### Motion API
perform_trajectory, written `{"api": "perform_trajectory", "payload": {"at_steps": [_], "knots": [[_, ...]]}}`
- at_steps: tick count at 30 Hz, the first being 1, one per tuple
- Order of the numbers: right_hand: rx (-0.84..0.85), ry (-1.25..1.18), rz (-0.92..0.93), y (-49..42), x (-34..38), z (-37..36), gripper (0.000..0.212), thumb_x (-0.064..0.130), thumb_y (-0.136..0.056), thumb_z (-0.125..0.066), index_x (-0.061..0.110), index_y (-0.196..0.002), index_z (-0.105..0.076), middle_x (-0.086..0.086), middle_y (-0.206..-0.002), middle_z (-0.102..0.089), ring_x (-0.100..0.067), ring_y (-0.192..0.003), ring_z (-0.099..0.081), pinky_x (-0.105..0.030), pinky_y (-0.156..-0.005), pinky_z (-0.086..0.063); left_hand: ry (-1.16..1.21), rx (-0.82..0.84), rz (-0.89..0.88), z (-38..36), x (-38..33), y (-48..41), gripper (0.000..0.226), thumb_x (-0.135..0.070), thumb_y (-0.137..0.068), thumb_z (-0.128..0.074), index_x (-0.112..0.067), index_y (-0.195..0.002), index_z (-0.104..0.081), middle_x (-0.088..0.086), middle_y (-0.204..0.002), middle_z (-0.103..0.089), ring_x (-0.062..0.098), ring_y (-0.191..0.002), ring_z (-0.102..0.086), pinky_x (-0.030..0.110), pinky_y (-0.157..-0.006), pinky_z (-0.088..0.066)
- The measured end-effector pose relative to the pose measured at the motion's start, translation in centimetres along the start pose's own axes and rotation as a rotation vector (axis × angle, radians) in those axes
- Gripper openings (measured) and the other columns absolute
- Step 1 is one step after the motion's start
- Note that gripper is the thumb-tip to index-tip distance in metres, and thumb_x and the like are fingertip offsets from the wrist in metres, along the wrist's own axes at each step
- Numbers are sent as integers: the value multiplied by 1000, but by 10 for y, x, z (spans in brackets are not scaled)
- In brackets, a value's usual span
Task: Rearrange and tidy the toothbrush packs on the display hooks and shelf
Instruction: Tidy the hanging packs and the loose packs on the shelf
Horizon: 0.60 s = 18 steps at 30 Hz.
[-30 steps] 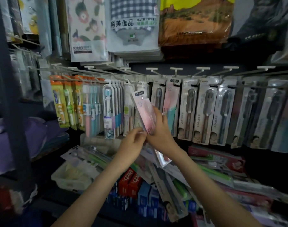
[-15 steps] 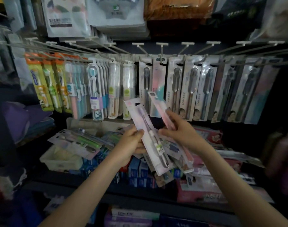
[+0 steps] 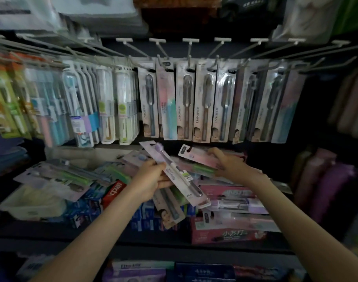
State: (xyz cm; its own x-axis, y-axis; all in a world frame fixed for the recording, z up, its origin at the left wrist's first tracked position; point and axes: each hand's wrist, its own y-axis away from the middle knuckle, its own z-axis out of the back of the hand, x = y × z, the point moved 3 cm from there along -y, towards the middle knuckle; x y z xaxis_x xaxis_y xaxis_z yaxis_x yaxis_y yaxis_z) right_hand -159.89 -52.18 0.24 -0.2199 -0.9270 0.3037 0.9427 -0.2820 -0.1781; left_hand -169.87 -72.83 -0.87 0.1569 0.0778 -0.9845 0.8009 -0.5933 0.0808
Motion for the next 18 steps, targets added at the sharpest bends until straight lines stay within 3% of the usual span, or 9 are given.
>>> {"api": "perform_trajectory", "payload": {"at_steps": [2,7,12,15,18], "knots": [[20,17,-1,-11,-4,-3,58,16,-86,-66,25,-133,-33,-10,-133,-50,-26,-113,-52,-31,-82,-42,-9,-6,-4,-7,2,-6,17,-8,-100,-43,-6,-109,-57,11,-94,-67,20,-79,-67,25,-55,-57],[119,32,49,-27,-20,-10,55,29,-91,-60,27,-141,-37,1,-146,-40,-20,-132,-38,-36,-108,-33,-21,-9,-15,-16,4,-16,20,-9,-99,-44,-2,-114,-56,10,-95,-68,19,-81,-67,24,-60,-58],[45,96,83,-25,-28,-14,50,43,-97,-43,29,-145,-32,2,-150,-34,-20,-138,-30,-45,-112,-25,3,1,-5,-22,7,-14,20,-6,-98,-45,-2,-114,-56,12,-97,-67,21,-82,-67,26,-62,-58],[-85,-8,126,-19,-18,-11,46,30,-99,-44,19,-143,-37,-5,-145,-41,-23,-134,-36,-33,-109,-28,5,0,-36,-22,5,-6,16,-7,-98,-45,-5,-108,-58,12,-97,-68,19,-78,-68,26,-61,-58],[-218,-237,161,-4,10,2,41,22,-98,-46,15,-138,-44,-7,-135,-49,-19,-125,-45,-14,-94,-30,-122,-16,-182,-26,1,9,10,-9,-98,-47,-15,-101,-55,6,-93,-66,10,-71,-69,25,-60,-58]]}}
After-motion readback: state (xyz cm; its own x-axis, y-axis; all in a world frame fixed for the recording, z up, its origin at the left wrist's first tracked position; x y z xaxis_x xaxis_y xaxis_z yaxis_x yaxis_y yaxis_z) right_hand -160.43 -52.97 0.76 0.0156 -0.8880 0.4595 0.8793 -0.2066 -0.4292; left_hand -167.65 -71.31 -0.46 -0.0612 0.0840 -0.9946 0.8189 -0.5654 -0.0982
